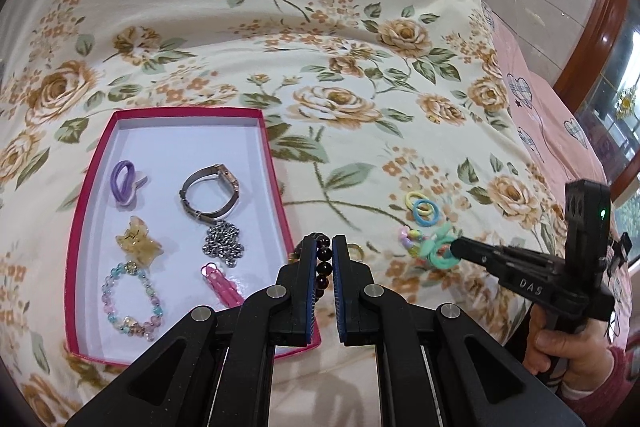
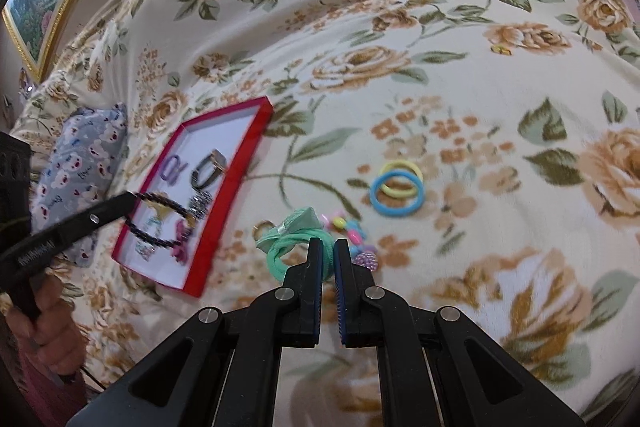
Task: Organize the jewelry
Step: 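Carry the bead bracelet into the box with the left tool while the right tool drops green ties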
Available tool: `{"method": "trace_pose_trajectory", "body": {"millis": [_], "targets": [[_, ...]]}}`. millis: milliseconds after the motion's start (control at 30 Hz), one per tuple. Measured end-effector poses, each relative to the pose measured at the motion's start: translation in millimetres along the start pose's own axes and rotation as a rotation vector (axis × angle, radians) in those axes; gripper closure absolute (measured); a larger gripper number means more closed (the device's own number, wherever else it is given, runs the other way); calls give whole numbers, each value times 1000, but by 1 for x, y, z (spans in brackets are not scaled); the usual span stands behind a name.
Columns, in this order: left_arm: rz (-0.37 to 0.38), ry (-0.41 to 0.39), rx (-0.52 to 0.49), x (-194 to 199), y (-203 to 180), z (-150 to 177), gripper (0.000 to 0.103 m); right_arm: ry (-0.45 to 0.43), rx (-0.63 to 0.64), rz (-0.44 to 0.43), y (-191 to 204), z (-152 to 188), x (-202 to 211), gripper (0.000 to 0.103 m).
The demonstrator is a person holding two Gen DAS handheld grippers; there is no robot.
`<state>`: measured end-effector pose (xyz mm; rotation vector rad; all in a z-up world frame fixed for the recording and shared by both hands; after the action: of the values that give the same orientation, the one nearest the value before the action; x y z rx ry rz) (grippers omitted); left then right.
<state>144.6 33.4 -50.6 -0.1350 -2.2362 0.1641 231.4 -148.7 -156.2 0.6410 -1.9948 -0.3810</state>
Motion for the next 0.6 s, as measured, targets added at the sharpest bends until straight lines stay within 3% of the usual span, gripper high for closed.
{"method": "trace_pose_trajectory", "body": {"millis": [200, 600], "targets": [[2, 1, 9, 3, 5, 1, 97, 41, -9, 37, -13, 19, -4, 92], [0, -9, 18, 8, 12, 4, 97, 16, 62, 50, 4, 18, 5, 97]]}}
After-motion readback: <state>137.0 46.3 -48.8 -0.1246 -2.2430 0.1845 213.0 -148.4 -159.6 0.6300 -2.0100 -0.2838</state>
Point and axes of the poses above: each gripper's, at about its wrist camera, not at the fingertips, and x roughly against the way its jaws point, y to its left, z to its underside, the point moved 10 cm from there along -x, roughly the way its jaws point, and after that the axes turned 8 degrees about -z, right-handed, at the moved point
